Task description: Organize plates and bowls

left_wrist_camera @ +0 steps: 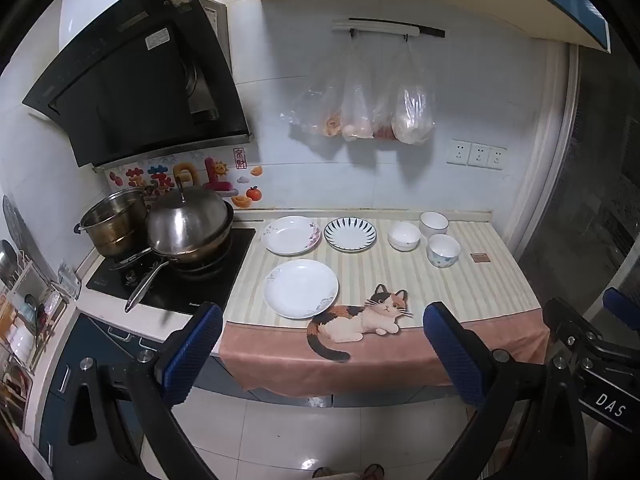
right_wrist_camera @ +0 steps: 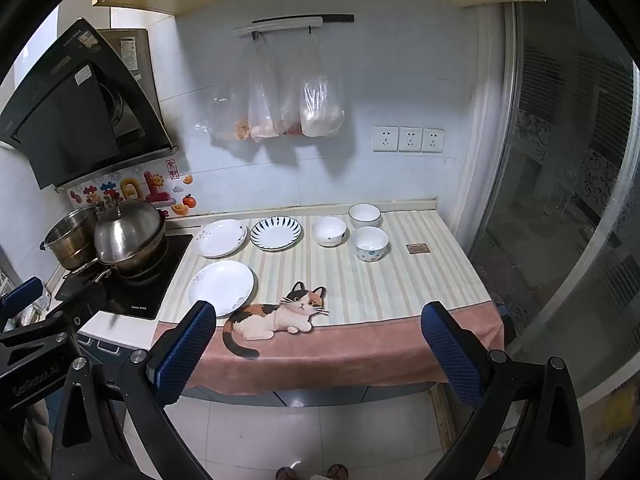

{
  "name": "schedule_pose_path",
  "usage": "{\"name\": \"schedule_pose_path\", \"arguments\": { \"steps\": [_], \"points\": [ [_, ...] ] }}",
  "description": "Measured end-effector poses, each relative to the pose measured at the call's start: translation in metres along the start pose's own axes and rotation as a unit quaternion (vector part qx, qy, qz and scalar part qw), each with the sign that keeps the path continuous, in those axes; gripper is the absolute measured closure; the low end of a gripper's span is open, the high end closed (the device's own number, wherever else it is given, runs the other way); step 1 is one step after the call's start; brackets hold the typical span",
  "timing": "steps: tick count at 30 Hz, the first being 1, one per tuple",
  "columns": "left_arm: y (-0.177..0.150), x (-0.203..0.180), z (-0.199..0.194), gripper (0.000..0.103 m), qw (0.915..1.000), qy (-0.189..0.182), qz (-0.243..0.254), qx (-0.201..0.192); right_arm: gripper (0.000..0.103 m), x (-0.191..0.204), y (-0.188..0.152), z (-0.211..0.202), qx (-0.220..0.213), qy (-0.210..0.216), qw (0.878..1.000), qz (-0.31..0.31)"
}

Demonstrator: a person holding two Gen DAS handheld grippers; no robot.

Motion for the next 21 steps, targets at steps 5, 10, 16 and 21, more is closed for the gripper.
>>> {"name": "schedule_pose_path", "arguments": {
  "steps": [5, 10, 16, 21],
  "points": [
    [0.000, 0.000, 0.001, 0.000, 1.0000, 0.001, 0.000, -0.003, 0.000, -0.001, 0.002, -0.002, -0.003, -0.001, 1.000, 0.000],
    [0.000, 0.000, 0.001, 0.000, 1.0000, 0.001, 0.000, -0.007, 0.000, -0.002, -0.001, -0.003, -0.004, 0.000, 1.000, -0.001],
    [0.000, 0.000, 0.001, 0.000, 1.0000, 0.001, -0.001, -0.007, 0.000, -0.004, -0.001, -0.008, -0.005, -0.001, 1.000, 0.001],
    [0.005, 0.001, -0.008, 0.000, 1.0000, -0.001, 0.000, -0.007, 0.000, -0.003, 0.000, -0.008, -0.002, -0.001, 1.000, -0.001]
  ]
}}
Point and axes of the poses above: each gripper's, at about its wrist camera, not at the fingertips, and z roughly the way its jaws point, x to its left, y to its top, the point moved 1 cm from there along z, roughly the way its jaws point, and after that the axes turned 7 degrees about y, right-handed, at the moved point
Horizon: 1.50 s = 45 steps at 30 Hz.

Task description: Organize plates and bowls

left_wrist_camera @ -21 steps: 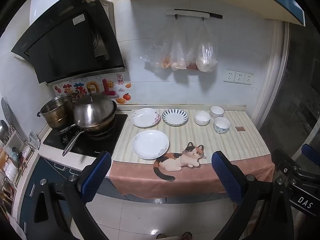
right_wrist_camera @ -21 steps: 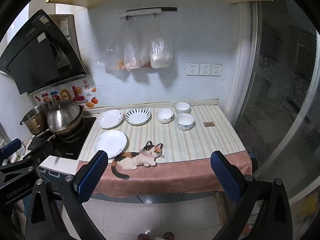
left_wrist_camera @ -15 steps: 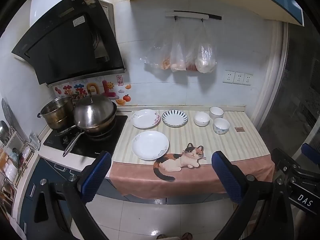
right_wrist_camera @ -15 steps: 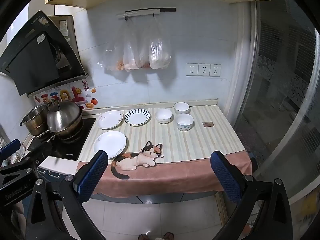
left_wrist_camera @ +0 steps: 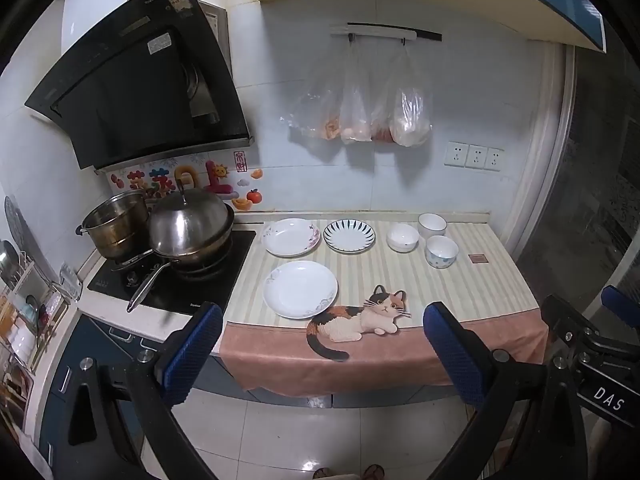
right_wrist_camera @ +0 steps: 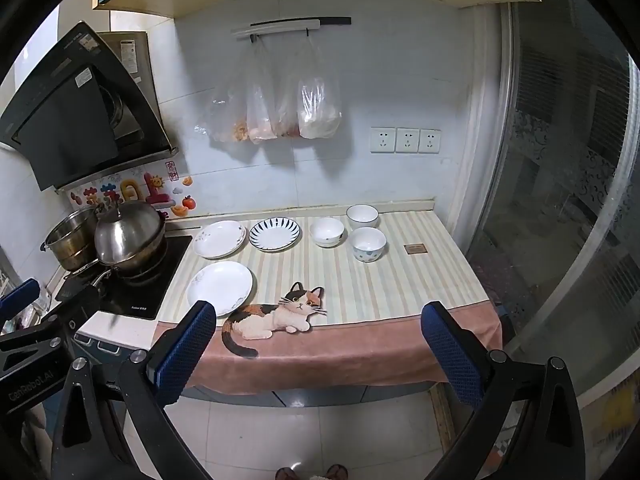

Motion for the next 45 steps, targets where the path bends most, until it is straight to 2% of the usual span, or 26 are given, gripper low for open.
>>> {"name": "schedule_pose_path", "arguments": {
  "steps": [25, 45],
  "points": [
    [0.001, 0.000, -0.008, 0.000, 1.0000, 0.000, -0.002, -0.004, 0.000, 0.001, 0.003, -0.017, -0.002, 0.002, 1.000, 0.001],
    [-0.004, 0.011, -0.017, 0.000, 1.0000, -0.005, -0.005, -0.005, 0.000, 0.007, 0.006, -0.012, -0.002, -0.006, 1.000, -0.002]
  ]
}}
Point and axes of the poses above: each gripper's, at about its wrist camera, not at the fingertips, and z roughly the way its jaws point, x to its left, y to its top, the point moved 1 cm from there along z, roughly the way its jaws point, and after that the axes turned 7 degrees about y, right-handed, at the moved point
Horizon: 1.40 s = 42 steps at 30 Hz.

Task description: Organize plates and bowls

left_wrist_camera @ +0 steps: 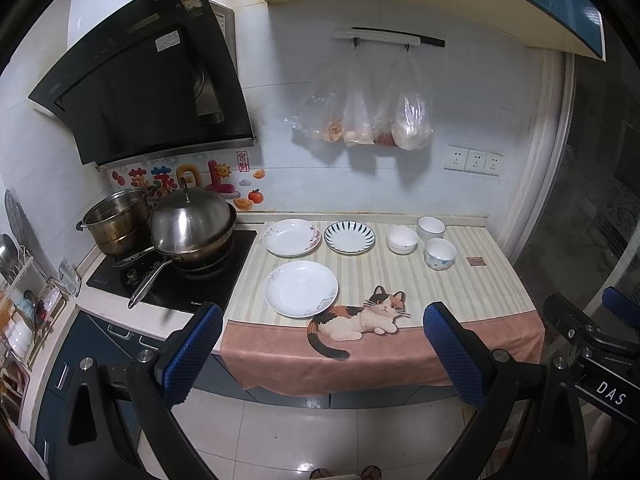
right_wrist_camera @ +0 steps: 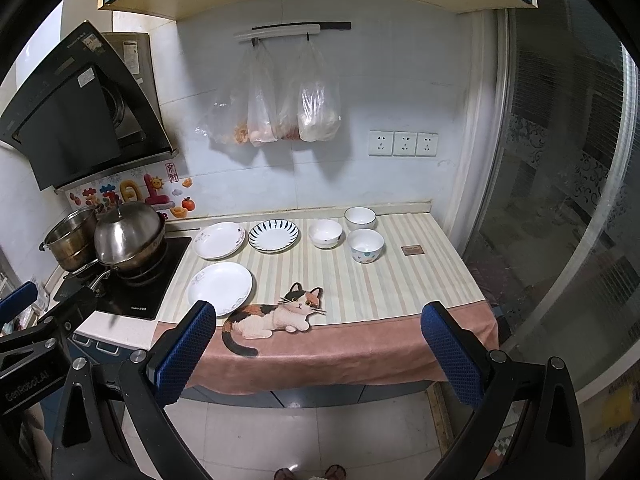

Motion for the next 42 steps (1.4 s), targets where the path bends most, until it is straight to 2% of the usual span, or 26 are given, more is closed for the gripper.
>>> {"name": "schedule_pose_path", "arguments": {
  "steps": [29, 33, 35, 39, 42],
  "points": [
    [-0.006, 0.007, 0.018, 0.000, 0.9999, 0.011, -0.009, -0.001, 0.000, -0.003, -0.002, 0.012, 0.003, 0.008, 1.000, 0.008],
    [-0.007, 0.006, 0.050, 0.000, 0.9988, 0.042, -0.020, 0.012, 0.000, -0.017, 0.000, 0.042, 0.012, 0.038, 0.999, 0.030],
    [-0.007, 0.007, 0.073, 0.000, 0.9976, 0.061, -0.027, 0.020, 0.000, -0.023, -0.002, 0.072, 0.034, 0.063, 0.997, 0.039],
    [-0.009, 0.027, 0.140, 0.000, 0.9925, 0.096, -0.041, 0.063, 0.000, -0.021, -0.011, 0.158, 0.103, 0.110, 0.987, 0.048],
    [-0.012, 0.041, 0.198, 0.000, 0.9883, 0.105, -0.041, 0.103, 0.000, -0.013, -0.019, 0.220, 0.137, 0.125, 0.982, 0.045]
  ]
}}
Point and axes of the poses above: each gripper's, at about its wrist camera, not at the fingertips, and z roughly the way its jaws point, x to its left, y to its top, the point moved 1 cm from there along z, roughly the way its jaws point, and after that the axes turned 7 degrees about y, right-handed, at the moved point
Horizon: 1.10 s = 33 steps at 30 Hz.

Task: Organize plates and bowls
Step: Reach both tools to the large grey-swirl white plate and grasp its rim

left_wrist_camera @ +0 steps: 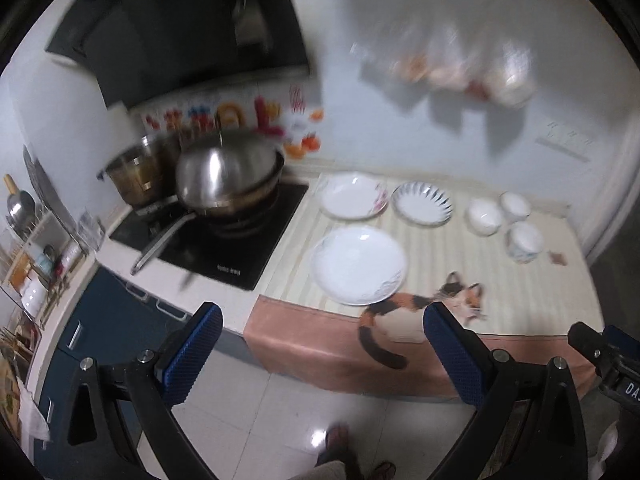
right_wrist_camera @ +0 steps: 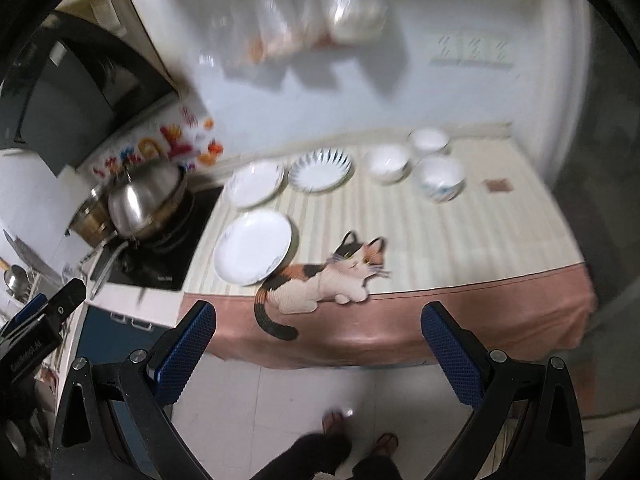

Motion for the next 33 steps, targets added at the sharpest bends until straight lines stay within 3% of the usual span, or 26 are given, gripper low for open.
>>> {"name": "schedule_pose_path", "arguments": {
  "steps": [3, 6, 10, 14, 19, 21, 27, 31, 33],
  "points": [
    [0.011, 0.001, 0.075, 0.000, 0.9983, -0.006, 0.004, 0.058, 0.000, -0.001, 0.013, 0.071, 0.031, 0.000, 0.999, -0.007],
    [0.026, 0.004, 0.160, 0.000, 0.9914, -0.040, -0.002, 0.125, 0.000, -0.001, 0.030, 0.145, 0.059, 0.004, 0.998, -0.003],
    [0.041, 0.007, 0.256, 0.001, 0.9796, -0.057, 0.000, 0.193, 0.001, -0.002, 0.054, 0.245, 0.100, 0.019, 0.994, 0.028],
    [0.046, 0.003, 0.323, 0.016, 0.9747, -0.058, 0.019, 0.215, 0.003, -0.003, 0.074, 0.333, 0.140, 0.027, 0.988, 0.059],
    [0.053, -0.003, 0.402, 0.030, 0.9630, -0.102, 0.025, 0.248, 0.010, -0.001, 0.086, 0.412, 0.181, 0.016, 0.981, 0.065],
    [0.053, -0.006, 0.420, 0.036, 0.9589, -0.108, 0.032, 0.260, 0.015, -0.001, 0.087, 0.432, 0.194, 0.019, 0.978, 0.070],
    [0.047, -0.023, 0.452, 0.071, 0.9423, -0.143, 0.065, 0.296, 0.042, -0.007, 0.083, 0.485, 0.240, 0.045, 0.965, 0.099],
    [0.042, -0.033, 0.454, 0.076, 0.9343, -0.173, 0.069, 0.304, 0.082, -0.007, 0.080, 0.505, 0.256, 0.056, 0.960, 0.102],
    [0.044, -0.036, 0.454, 0.077, 0.9359, -0.172, 0.069, 0.299, 0.083, -0.006, 0.078, 0.509, 0.252, 0.060, 0.961, 0.101]
  ]
}}
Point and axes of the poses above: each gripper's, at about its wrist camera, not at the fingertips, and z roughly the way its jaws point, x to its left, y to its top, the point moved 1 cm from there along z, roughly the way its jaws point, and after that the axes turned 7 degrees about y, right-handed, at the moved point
